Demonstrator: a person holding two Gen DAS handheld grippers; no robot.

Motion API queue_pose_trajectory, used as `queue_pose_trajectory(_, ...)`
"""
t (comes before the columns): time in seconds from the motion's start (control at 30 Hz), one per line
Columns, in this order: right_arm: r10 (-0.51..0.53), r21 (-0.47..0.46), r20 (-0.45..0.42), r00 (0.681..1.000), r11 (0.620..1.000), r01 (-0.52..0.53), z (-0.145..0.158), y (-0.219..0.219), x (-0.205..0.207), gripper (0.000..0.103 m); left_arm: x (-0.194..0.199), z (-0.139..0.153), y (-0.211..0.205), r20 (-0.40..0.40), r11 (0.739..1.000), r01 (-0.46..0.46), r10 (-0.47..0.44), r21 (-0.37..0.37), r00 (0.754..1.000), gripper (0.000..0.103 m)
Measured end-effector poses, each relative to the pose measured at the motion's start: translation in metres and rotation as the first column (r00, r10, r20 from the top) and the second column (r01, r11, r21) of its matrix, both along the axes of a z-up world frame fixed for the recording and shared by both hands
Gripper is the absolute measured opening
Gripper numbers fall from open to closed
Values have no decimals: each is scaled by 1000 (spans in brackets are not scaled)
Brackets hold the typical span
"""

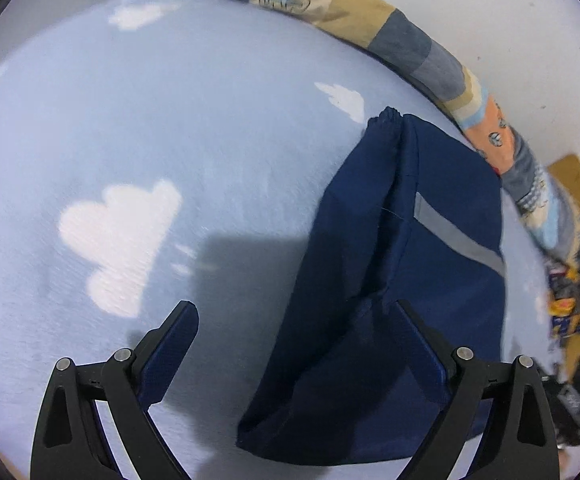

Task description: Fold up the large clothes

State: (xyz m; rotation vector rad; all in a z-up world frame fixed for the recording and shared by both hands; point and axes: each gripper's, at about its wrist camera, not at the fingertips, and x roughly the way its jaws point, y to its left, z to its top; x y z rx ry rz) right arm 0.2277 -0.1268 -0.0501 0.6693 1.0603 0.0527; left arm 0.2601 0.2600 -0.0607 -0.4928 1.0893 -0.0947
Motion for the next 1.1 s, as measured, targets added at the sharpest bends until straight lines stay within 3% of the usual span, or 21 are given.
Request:
queue_pose_trajectory(0.17, -2, 13, -24, 1000, 1000, 2, -5, -3, 3, 61, 14, -6, 12, -22, 999, 10, -10, -30, 1000, 96)
queue_pose_trajectory(0.37, 48, 50, -27, 998, 998, -46, -10, 4, 19, 63, 38, -15, 14, -49, 989, 81, -87, -120, 995, 96)
queue_pose_trajectory(0.63, 77, 90, -30, 997, 993, -74, -26, 4, 51, 63, 77, -29, 9, -68, 978, 133, -145, -161, 987, 96)
queue_pose_trajectory(0.8, 77, 163, -35, 996, 984, -71, -36, 4, 61, 64, 107, -39, 5, -82, 972, 153, -170, -176, 982, 96)
queue_pose_trajectory(1.1, 95, 253, 4, 995, 963, -93, -49, 8, 85, 72, 143, -53, 0, -60, 963, 158, -175, -219, 983, 100)
